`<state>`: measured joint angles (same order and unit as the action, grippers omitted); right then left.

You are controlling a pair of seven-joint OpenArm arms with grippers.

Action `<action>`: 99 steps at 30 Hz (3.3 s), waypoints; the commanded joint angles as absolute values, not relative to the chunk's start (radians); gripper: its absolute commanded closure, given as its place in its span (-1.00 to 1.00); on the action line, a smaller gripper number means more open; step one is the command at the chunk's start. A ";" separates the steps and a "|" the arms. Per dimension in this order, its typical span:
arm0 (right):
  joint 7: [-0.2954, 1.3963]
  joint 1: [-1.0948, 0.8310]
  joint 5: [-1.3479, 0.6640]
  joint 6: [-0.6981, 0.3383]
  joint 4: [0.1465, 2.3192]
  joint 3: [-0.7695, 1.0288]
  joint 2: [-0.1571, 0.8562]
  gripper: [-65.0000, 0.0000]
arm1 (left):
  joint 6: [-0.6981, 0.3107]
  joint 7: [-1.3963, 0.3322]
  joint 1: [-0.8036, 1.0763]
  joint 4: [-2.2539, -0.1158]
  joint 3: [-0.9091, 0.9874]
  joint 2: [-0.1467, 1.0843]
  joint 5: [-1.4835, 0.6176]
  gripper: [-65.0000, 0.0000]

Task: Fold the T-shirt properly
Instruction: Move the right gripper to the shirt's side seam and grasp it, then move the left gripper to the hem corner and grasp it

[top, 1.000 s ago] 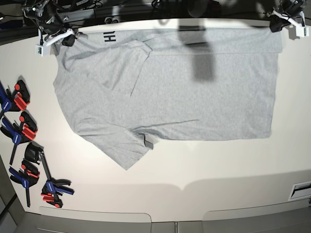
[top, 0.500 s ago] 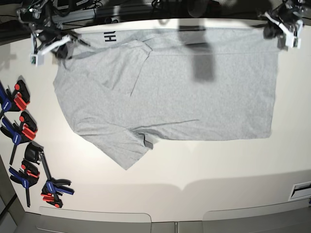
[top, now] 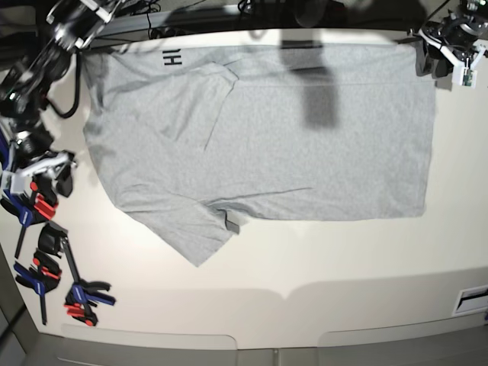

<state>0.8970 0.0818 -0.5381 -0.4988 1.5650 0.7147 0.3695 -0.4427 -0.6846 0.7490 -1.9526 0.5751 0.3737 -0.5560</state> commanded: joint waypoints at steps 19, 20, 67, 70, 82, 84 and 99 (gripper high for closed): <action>0.702 0.706 -0.421 -0.628 0.347 0.147 0.564 0.04 | -0.432 -0.665 0.756 -1.968 0.583 0.383 -0.569 0.36; 0.715 0.706 -0.416 -0.628 0.347 0.136 0.548 0.04 | -0.432 -0.665 0.753 -1.968 0.583 0.383 -0.568 0.36; 0.748 0.706 -0.421 -0.628 0.347 0.123 0.457 1.00 | -0.424 -0.767 -0.522 -0.415 0.581 0.692 -0.796 -0.03; 0.750 0.706 -0.422 -0.628 0.348 0.123 0.457 1.00 | -0.423 -0.777 -0.522 -0.415 0.581 0.690 -0.796 -0.03; 0.749 0.706 -0.422 -0.628 0.348 0.123 0.457 1.00 | -0.459 -0.847 -0.525 -0.417 0.581 0.673 -0.794 0.01; 0.749 0.706 -0.422 -0.628 0.348 0.123 0.457 1.00 | -0.469 -0.850 -0.537 -0.417 0.580 0.662 -0.781 0.01; 0.750 0.706 -0.422 -0.628 0.348 0.123 0.457 1.00 | -0.467 -0.815 -0.612 -0.420 0.337 0.568 -0.775 0.01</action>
